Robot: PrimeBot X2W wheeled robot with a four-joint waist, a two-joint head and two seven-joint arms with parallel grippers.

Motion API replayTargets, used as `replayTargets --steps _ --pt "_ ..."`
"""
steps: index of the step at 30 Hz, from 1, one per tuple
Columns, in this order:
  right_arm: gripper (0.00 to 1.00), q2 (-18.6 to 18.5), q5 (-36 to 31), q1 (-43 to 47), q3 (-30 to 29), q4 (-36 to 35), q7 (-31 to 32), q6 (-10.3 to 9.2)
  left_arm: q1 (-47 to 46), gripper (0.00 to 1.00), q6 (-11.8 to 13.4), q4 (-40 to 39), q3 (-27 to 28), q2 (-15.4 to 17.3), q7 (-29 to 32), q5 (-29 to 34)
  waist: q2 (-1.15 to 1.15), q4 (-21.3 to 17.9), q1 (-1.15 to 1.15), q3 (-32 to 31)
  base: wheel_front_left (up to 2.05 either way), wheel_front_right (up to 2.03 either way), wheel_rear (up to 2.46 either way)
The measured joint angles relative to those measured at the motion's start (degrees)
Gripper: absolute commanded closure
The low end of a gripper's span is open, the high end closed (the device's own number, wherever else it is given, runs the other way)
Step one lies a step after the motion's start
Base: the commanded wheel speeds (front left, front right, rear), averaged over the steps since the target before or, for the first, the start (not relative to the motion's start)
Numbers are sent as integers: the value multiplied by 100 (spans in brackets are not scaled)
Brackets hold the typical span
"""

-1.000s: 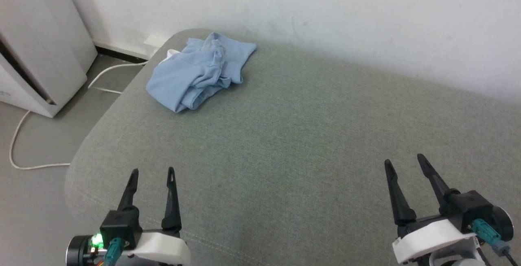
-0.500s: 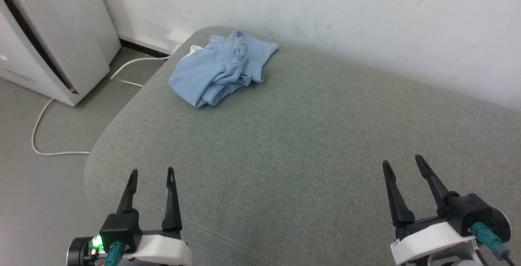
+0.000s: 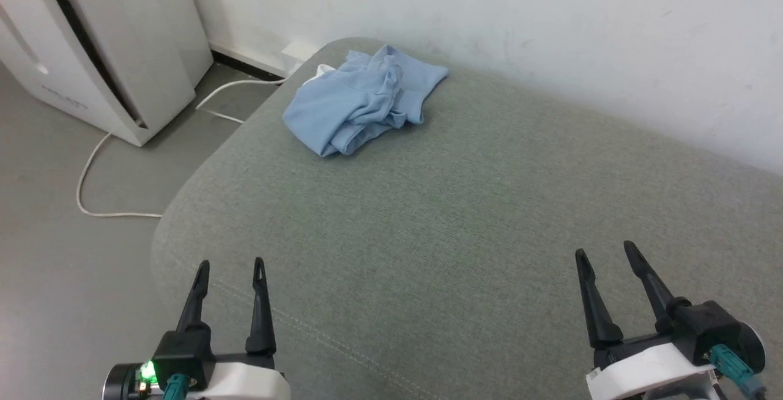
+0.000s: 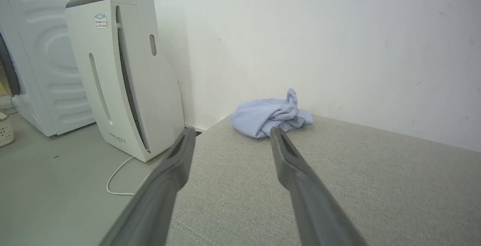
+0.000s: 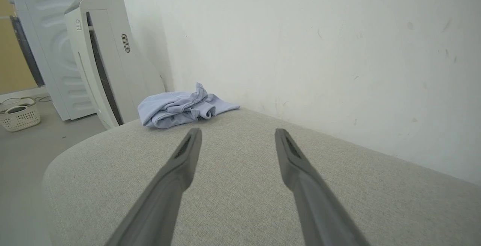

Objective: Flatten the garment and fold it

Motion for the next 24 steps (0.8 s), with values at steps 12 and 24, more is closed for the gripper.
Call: replayTargets --steps 12,24 --pt "0 3 14 7 24 27 -99 0 18 0 2 -3 -13 0 -102 -41 0 189 0 56 0 0 0" --pt "0 7 -339 -61 -31 -49 -99 0 -428 0 -399 180 -91 31 -103 -298 0 32 0 449 0 0 0"
